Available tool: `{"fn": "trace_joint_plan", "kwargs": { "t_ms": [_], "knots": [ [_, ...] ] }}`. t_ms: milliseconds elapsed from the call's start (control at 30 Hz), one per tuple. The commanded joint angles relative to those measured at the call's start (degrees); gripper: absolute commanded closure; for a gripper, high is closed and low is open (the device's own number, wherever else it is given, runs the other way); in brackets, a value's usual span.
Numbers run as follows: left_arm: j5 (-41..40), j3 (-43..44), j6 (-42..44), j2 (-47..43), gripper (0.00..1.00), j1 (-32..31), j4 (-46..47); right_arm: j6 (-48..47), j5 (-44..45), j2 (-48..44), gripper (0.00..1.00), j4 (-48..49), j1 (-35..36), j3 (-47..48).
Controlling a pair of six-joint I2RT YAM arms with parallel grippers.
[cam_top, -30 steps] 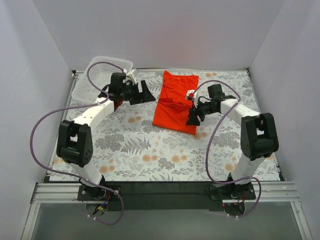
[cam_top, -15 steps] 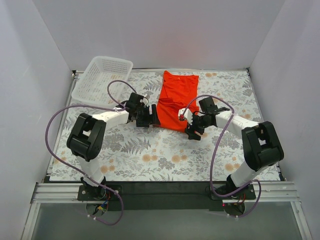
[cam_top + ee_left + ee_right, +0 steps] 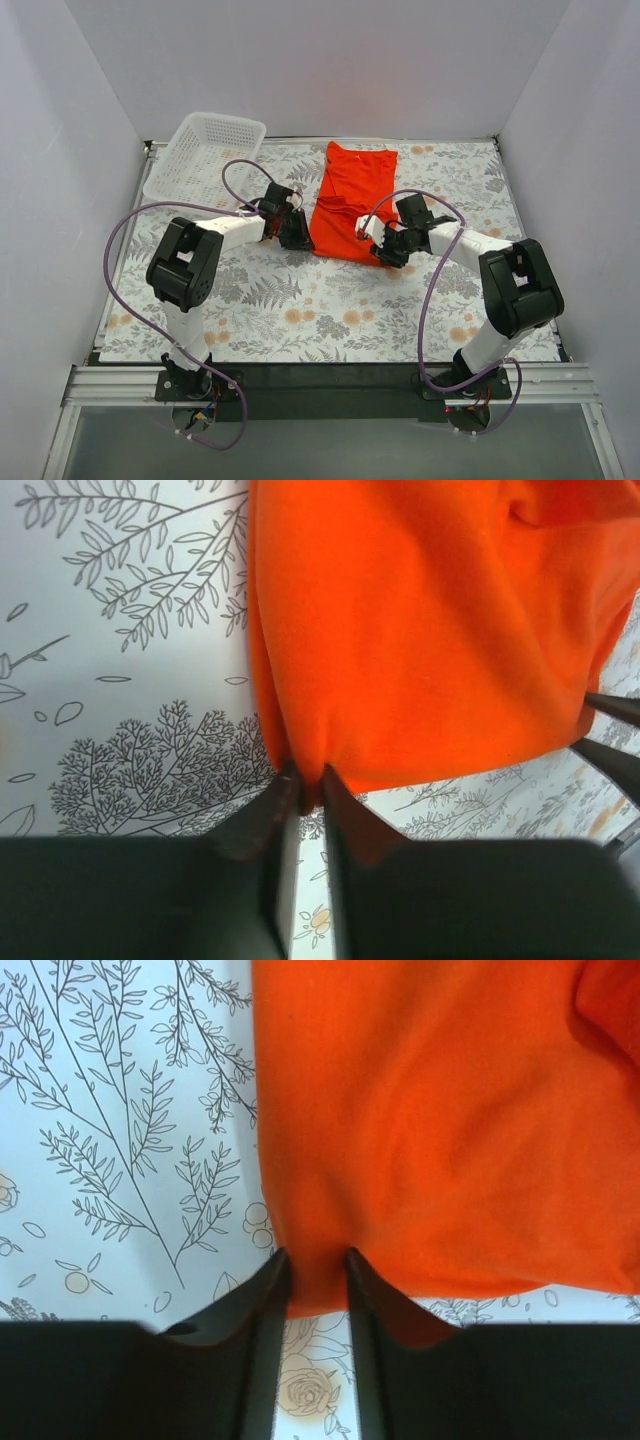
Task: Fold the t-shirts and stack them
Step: Fold the tshirt
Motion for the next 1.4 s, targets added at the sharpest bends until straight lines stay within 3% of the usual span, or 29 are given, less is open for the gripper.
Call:
{"fn": "trace_joint_plan", "kwargs": {
  "t_ms": [0, 33, 133, 367, 433, 467, 500, 533, 567, 700, 767, 867, 900, 967, 1000, 1100, 1267, 1367],
  "knots": [
    [1.82, -0.02, 0.13, -0.72, 0.90, -0.64, -0.83, 0.14, 0.64, 0.77, 0.72, 1.04, 0.26, -1.07],
    [2.17, -0.38, 0.13, -0.98, 0.94, -0.55, -0.83, -0.13, 0.82, 0.60, 0.82, 0.86, 0.26, -1.68],
    [3.66, -3.44, 0.04, -3.78, 1.00, -0.81, -1.01, -2.58, 0.82, -1.33, 0.92, -1.16, 0.17, -4.13],
    [9.11, -17.24, -3.03, -14.51, 1.00, -5.28, -1.71, -16.20, -5.60, -14.23, 0.98, -16.26, 0.26, -10.98],
    [10.25, -22.23, -5.05, -18.80, 0.98, -6.43, -1.19, -18.40, -6.21, -16.79, 0.88, -19.33, 0.26, -12.31],
    [10.34, -24.00, -5.84, -20.31, 0.89, -7.05, -0.23, -18.41, -6.30, -18.54, 0.79, -20.05, 0.17, -12.93],
    [10.26, -25.07, -6.46, -22.24, 0.81, -7.23, 0.13, -18.32, -6.56, -19.35, 0.57, -20.67, 0.26, -12.93],
    [9.39, -25.86, -7.42, -23.82, 0.71, -7.23, 0.22, -17.71, -7.26, -19.96, 0.51, -21.02, 0.26, -12.59],
    [8.60, -26.65, -7.69, -27.67, 0.55, -7.23, -0.04, -16.23, -7.88, -21.19, 0.48, -21.37, 0.17, -12.06],
    [1.75, -24.47, -7.17, -36.22, 0.41, -7.14, -2.58, -11.74, -12.62, -22.17, 0.44, -21.03, 0.17, -4.79],
    [-1.59, -23.15, -4.55, -38.51, 0.39, -7.05, -3.29, -9.37, -18.06, -18.94, 0.46, -21.03, 0.17, -1.61],
    [-1.79, -22.53, -1.03, -39.84, 0.40, -6.97, -0.58, -4.54, -27.99, -10.09, 0.68, -20.68, 0.61, 4.54],
    [-0.91, -22.09, 0.55, -38.79, 0.42, -6.96, -0.22, -1.83, -29.84, -7.25, 0.84, -20.50, 1.05, 6.21],
    [1.27, -21.39, 1.44, -37.38, 0.48, -6.79, 0.31, -0.22, -31.44, 0.11, 0.94, -20.67, 2.72, 11.48],
    [1.90, -20.86, 2.14, -36.16, 0.55, -6.70, 0.40, 0.31, -29.87, 2.07, 0.95, -20.59, 3.85, 12.98],
    [4.27, -21.03, 3.37, -35.62, 0.61, -6.70, 1.63, 0.40, -25.92, 7.53, 0.97, -21.11, 5.96, 16.68],
    [9.54, -24.72, 4.61, -36.23, 0.63, -6.70, 7.68, 1.89, -21.08, 13.59, 0.99, -21.12, 7.20, 21.24],
    [14.03, -25.95, 5.13, -34.31, 0.63, -6.70, 11.64, 7.39, -16.51, 16.41, 0.99, -17.09, 7.20, 23.62]
  ]
}}
